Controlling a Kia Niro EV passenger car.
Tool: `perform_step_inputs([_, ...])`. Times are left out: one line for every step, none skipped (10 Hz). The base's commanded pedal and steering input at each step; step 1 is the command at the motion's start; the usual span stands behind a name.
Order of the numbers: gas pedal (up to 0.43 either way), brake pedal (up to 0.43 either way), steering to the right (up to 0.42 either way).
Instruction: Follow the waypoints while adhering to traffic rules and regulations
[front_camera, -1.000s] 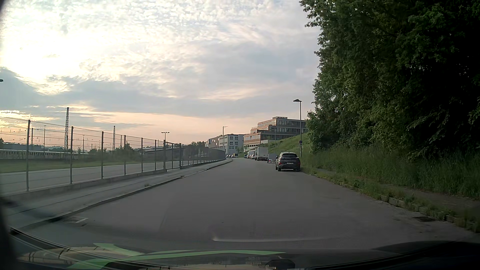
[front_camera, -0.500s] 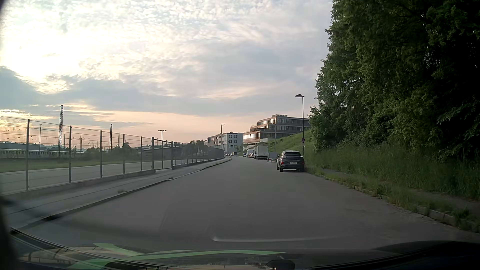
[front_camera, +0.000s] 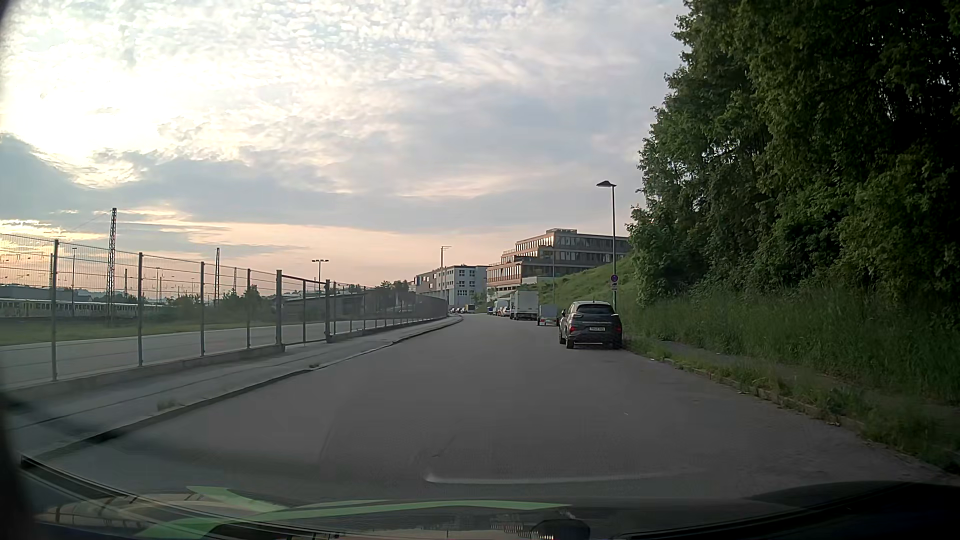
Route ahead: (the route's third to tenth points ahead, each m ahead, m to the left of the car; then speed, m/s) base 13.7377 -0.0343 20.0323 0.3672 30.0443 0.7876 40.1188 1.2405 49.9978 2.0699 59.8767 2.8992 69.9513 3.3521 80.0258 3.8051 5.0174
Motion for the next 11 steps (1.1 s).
perform_step_inputs([0.039,0.000,-0.005])
perform_step_inputs([0.020,0.000,-0.006])
perform_step_inputs([0.008,0.000,-0.005])
perform_step_inputs([0.000,0.000,-0.005])
perform_step_inputs([0.000,0.000,-0.005])
perform_step_inputs([0.000,0.000,-0.005])
perform_step_inputs([0.000,0.000,-0.005])
perform_step_inputs([0.000,0.000,-0.004])
perform_step_inputs([0.000,0.000,-0.004])
perform_step_inputs([0.000,0.000,-0.002])
perform_step_inputs([0.000,0.000,-0.002])
